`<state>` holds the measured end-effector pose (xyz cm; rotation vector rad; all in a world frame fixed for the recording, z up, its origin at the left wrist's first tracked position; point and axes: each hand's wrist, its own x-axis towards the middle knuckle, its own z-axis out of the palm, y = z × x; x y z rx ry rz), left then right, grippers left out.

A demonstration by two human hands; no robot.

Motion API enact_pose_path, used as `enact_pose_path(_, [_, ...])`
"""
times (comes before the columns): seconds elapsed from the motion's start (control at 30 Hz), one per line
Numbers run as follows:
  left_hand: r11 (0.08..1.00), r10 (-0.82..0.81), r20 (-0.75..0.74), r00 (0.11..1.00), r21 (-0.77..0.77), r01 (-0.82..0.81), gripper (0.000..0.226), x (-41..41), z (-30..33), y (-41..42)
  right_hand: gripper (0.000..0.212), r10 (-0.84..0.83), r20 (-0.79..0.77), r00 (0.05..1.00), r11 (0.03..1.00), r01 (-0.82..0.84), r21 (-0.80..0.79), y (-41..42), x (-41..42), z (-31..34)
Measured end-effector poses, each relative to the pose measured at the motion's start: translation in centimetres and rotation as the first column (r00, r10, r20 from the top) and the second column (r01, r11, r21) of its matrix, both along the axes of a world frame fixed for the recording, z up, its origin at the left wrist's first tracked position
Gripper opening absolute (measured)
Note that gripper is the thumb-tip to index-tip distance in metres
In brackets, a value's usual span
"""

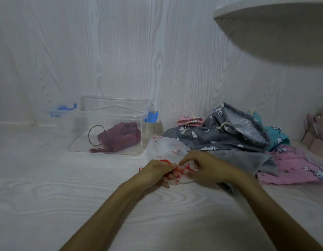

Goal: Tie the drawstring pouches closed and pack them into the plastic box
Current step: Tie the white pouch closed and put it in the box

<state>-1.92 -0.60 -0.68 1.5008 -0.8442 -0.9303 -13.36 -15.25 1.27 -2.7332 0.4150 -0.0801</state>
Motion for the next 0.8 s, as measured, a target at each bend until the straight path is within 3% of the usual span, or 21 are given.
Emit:
enact_pose_path(0.1, [1.000,0.016,-0.029,0.999,-0.009,-0.016,0.025,0.0,-0.1,0.1,0.022,0.015,0.202,0.979,0.996,-0.032,0.084,0.0,-0.7,-0.9])
enact_pose_path(0.17, [0.999,0.038,-0.028,0.999,-0.002,-0.038,0.027,0.0,-0.1,0.1,0.025,0.019,0.226,0.974,0.986,-0.056,0.159,0.4,-1.3,-1.0])
enact_pose_path(0.33, [0.996,0.087,-0.032,0.996,-0.001,-0.087,0.029,0.0,0.0,0.1,0.009,-0.018,0.398,0.917,1.000,0.008,0.025,0.4,-1.6,-0.9])
enact_pose_path(0.4, [0.993,0.118,-0.051,0.992,0.001,-0.118,0.025,-0.1,0.1,0.2,0.012,-0.069,0.478,0.876,0.981,-0.028,0.193,0.7,-1.9,0.0])
enact_pose_path(0.5, [0.992,0.121,-0.119,0.985,-0.021,-0.125,0.019,-0.3,0.2,0.5,0.031,-0.137,0.456,0.879,0.835,-0.145,0.531,1.1,-2.8,1.4])
enact_pose_path(0.6, [0.994,0.090,-0.202,0.975,-0.048,-0.102,0.011,-0.4,0.7,1.0,0.031,0.034,0.193,0.981,0.831,-0.135,0.540,1.2,-3.8,2.1])
enact_pose_path(0.67, [0.994,0.097,-0.216,0.972,-0.036,-0.107,0.010,-0.3,1.0,1.2,0.025,0.175,-0.003,0.985,0.826,-0.145,0.544,1.7,-4.4,2.5])
enact_pose_path(0.73, [0.993,0.111,-0.214,0.971,-0.016,-0.117,0.013,-0.3,1.1,1.2,0.030,0.092,0.051,0.994,0.829,-0.104,0.549,2.1,-4.2,2.7])
enact_pose_path(0.8, [0.993,0.118,-0.202,0.972,-0.005,-0.122,0.014,-0.4,1.2,1.2,0.025,-0.181,0.336,0.924,0.858,-0.019,0.514,1.8,-3.3,2.3])
